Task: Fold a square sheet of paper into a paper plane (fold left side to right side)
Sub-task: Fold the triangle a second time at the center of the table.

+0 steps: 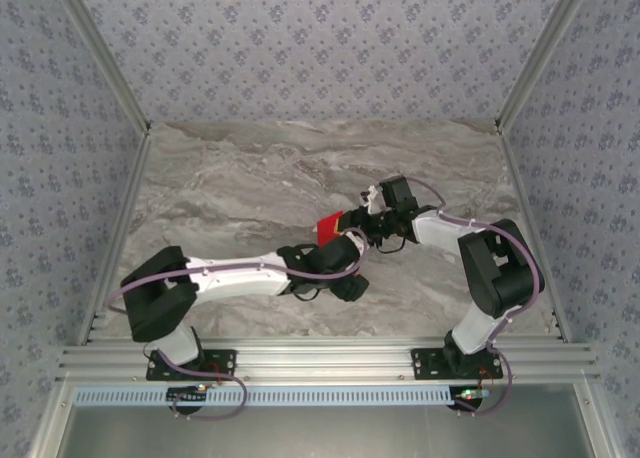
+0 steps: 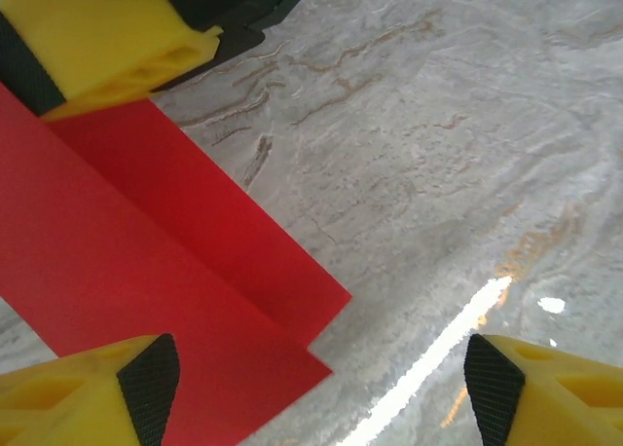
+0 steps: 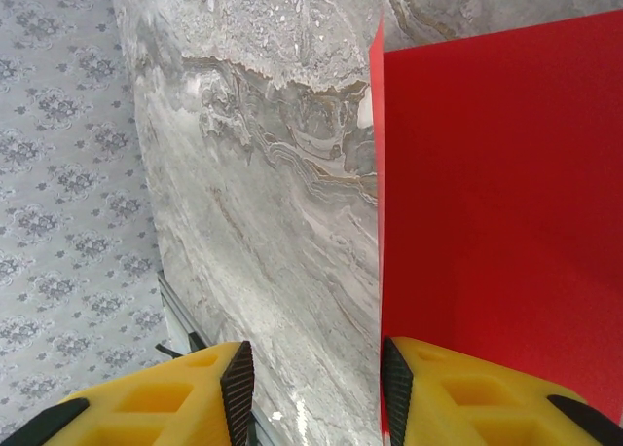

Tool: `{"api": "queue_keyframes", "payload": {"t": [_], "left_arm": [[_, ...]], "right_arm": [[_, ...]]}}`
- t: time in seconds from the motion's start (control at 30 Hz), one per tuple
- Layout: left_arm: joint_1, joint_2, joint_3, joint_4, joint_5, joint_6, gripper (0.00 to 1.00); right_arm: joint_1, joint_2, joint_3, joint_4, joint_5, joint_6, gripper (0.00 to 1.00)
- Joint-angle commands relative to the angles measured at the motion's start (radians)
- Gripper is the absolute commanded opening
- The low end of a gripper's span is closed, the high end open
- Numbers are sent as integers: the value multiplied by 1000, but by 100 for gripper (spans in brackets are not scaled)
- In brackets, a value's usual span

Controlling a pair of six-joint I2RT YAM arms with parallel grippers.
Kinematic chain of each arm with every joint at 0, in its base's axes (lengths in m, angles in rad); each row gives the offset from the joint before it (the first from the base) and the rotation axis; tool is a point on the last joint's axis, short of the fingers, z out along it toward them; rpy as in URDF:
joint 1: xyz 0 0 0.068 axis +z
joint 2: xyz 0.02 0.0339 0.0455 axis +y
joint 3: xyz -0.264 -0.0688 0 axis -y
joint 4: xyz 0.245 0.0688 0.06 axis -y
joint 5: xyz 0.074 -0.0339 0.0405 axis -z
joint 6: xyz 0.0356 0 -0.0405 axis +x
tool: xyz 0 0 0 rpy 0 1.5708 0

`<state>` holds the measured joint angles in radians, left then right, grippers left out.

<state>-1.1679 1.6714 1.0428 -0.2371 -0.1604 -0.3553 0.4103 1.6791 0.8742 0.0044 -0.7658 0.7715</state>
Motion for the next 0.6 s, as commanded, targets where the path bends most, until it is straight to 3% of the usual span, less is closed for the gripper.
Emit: {"api": "queue_keyframes", "payload": {"t": [0.0, 0.27, 0.47, 0.57], "left_arm": [[-27, 49, 70, -112, -131, 14, 81], [-72, 132, 137, -208, -282, -5, 77], [-109, 144, 140, -205, -329, 25, 66], [-116, 145, 138, -205, -326, 30, 55]], "right_arm": [[5, 15, 29, -33, 8, 12, 41], [4, 25, 32, -34, 13, 11, 41], [6, 29, 31, -39, 17, 8, 41], [5, 29, 33, -47, 21, 3, 41]]}}
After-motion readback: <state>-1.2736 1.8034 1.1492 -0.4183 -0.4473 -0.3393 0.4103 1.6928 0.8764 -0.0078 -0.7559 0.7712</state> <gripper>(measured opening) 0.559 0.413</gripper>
